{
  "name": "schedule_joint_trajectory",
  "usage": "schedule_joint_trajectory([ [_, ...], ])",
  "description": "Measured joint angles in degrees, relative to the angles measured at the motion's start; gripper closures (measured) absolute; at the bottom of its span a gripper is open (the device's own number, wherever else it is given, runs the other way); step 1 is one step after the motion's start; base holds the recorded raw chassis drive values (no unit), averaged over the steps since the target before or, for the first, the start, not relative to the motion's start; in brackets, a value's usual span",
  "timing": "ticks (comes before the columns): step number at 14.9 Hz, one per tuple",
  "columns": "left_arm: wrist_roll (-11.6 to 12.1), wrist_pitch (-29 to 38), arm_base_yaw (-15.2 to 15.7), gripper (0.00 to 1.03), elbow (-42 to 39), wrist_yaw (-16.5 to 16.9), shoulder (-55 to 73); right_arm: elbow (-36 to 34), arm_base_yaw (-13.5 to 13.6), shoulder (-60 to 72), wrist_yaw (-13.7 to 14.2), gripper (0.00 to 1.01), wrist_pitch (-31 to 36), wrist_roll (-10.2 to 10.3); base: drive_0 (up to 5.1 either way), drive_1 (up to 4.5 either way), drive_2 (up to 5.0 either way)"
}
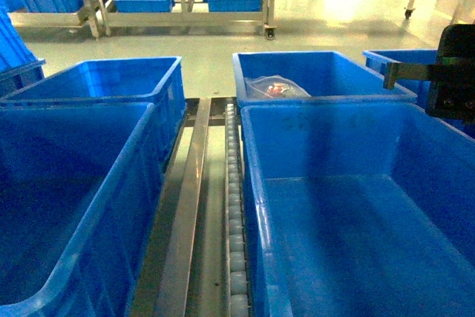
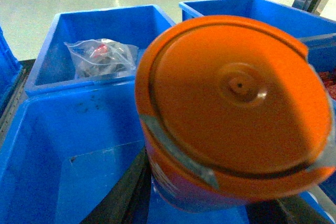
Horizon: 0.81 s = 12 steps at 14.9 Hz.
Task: Sort blue parts and orange caps into right shelf containers
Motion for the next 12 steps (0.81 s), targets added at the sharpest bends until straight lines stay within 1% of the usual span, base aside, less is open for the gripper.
schedule_joint_trajectory([
  [12, 0.00, 0.00, 0.00, 0.62, 0.00, 0.00, 0.00, 0.00, 0.02, 0.00, 0.00, 0.61, 0.02, -0.02, 0.0, 0.00, 0.0],
])
